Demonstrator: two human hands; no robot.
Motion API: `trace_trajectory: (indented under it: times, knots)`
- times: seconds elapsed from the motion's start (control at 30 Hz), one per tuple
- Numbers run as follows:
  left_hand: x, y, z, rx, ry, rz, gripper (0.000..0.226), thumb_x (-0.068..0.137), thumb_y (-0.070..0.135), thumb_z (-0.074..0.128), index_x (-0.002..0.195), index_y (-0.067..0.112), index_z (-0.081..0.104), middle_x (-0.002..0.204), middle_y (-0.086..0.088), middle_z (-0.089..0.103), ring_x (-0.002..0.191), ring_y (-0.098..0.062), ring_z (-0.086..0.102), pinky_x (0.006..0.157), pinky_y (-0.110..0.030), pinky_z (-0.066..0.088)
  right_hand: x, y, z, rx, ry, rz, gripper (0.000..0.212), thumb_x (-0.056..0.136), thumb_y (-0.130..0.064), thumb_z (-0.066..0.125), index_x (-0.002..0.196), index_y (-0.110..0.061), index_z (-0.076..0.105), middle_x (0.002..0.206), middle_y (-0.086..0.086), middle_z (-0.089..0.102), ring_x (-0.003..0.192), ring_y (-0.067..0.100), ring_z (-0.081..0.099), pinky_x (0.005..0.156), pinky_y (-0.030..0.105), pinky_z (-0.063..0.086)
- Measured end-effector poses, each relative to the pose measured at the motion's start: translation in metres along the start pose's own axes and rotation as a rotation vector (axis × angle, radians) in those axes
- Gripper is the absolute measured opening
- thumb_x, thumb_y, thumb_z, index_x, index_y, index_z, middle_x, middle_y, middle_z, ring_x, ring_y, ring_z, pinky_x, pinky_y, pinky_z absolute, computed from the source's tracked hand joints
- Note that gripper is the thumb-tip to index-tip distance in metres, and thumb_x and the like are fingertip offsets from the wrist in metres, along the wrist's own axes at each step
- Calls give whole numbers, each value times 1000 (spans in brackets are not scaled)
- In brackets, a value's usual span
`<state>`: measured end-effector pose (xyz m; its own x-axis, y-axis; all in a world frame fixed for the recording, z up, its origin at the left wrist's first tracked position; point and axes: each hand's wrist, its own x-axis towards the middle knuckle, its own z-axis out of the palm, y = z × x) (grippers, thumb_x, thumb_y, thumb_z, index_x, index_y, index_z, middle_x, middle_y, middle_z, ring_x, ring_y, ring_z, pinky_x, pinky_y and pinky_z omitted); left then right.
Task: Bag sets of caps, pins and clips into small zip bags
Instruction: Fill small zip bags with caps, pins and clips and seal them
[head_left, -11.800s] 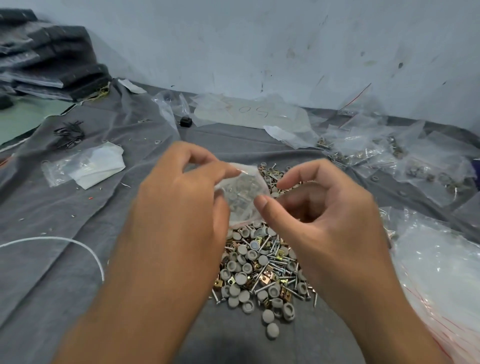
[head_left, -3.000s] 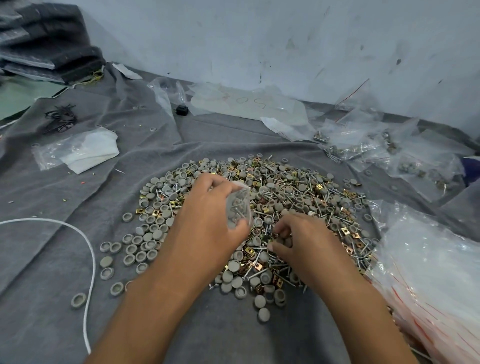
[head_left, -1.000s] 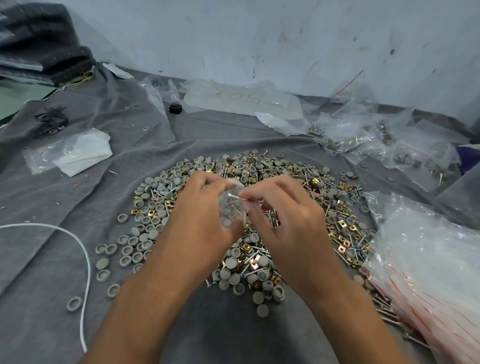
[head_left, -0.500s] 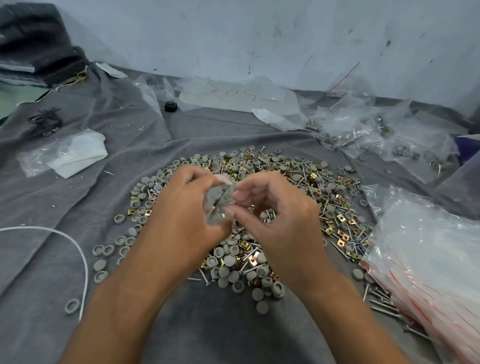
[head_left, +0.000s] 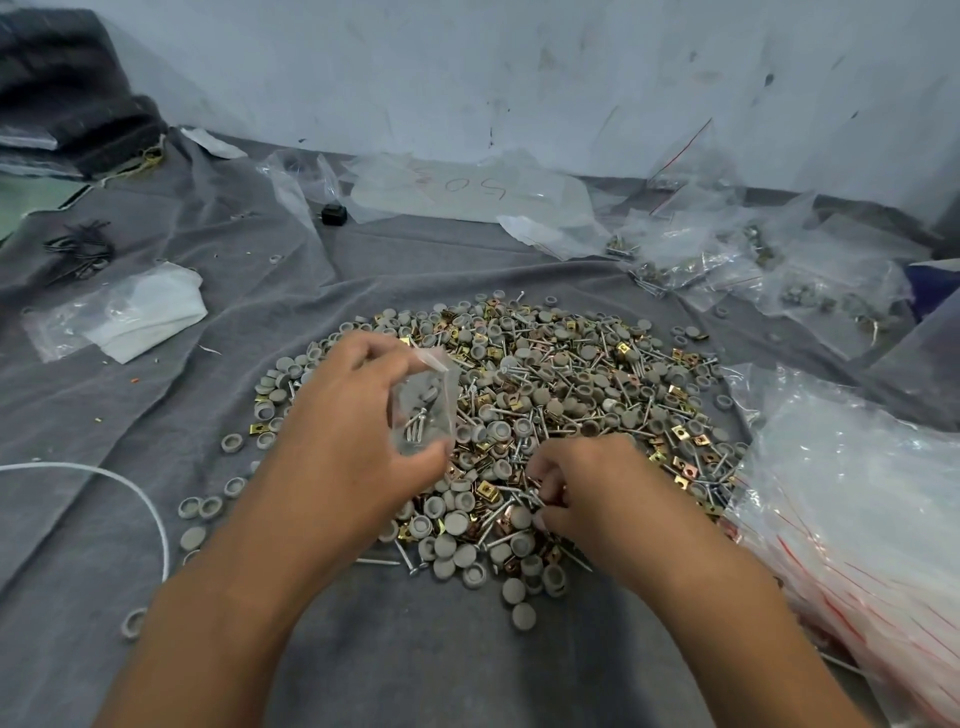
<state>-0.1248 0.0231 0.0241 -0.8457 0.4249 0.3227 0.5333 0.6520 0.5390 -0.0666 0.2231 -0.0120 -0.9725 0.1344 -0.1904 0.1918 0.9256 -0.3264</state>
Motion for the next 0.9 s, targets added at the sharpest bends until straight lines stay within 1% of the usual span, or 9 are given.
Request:
trace_trajectory:
  times: [0.1,0.2,0.3,0.4,0.57,0.67,0.73,0.8,0.9]
  knots:
    - [0,0,-2,-1,-7,3,54,77,32,74,129,25,60,105,26,40,101,21,39,82,8,27,-1,-4,2,-145,16,-28,30,90,-18,71,114,-31,61,103,-6,67,93,23,67,80,40,59]
    - [-2,1,-3,-18,-36,25,59,80,35,63,138,27,54,107,29,38,103,23,38,84,9,24,-1,-3,3,-138,13,-23,21,91,-22,70,108,-31,62,98,-7,68,92,22,67,79,39,58]
    - [-4,0,-2,-30,-63,48,60,82,37,58,141,30,50,112,31,37,106,20,38,84,8,24,0,-2,4,-110,63,-23,15,95,-24,64,103,-36,59,92,-11,68,88,18,66,75,37,57]
    - [-4,-2,-3,-35,-79,61,59,83,36,59,141,33,49,113,30,38,104,12,43,83,6,28,1,-2,8,-122,117,-54,20,96,-19,59,104,-38,57,87,-12,67,84,17,65,72,37,57]
    - [-2,-7,-6,-90,-58,53,56,86,19,57,138,38,54,113,27,46,92,-3,53,77,-6,42,2,2,10,-90,146,-94,19,100,-21,57,110,-37,54,96,-10,63,86,17,62,71,36,54]
    - [-2,-7,-10,-113,-37,68,52,91,12,57,135,39,56,116,28,50,86,-6,57,77,-19,48,2,1,8,42,123,-106,13,102,-23,57,106,-35,57,94,-13,61,82,11,62,74,36,57]
    - [-3,-6,-12,-108,-13,83,50,92,9,60,132,39,57,112,29,54,83,-3,57,73,-17,48,3,-1,5,186,208,-106,11,102,-25,59,107,-35,61,95,-17,62,83,1,61,74,25,57]
    - [-3,-5,-13,-96,3,97,49,91,6,62,130,35,60,99,26,57,73,8,54,65,-6,42,1,-7,-1,364,344,-133,16,100,-24,61,109,-36,66,97,-24,62,89,-7,61,76,13,54]
    - [-5,-1,-12,-71,-13,110,50,88,4,65,130,31,61,91,28,54,70,20,48,64,1,36,-4,-20,-12,577,608,-308,20,95,-14,67,114,-23,70,101,-22,67,96,-7,64,80,10,52]
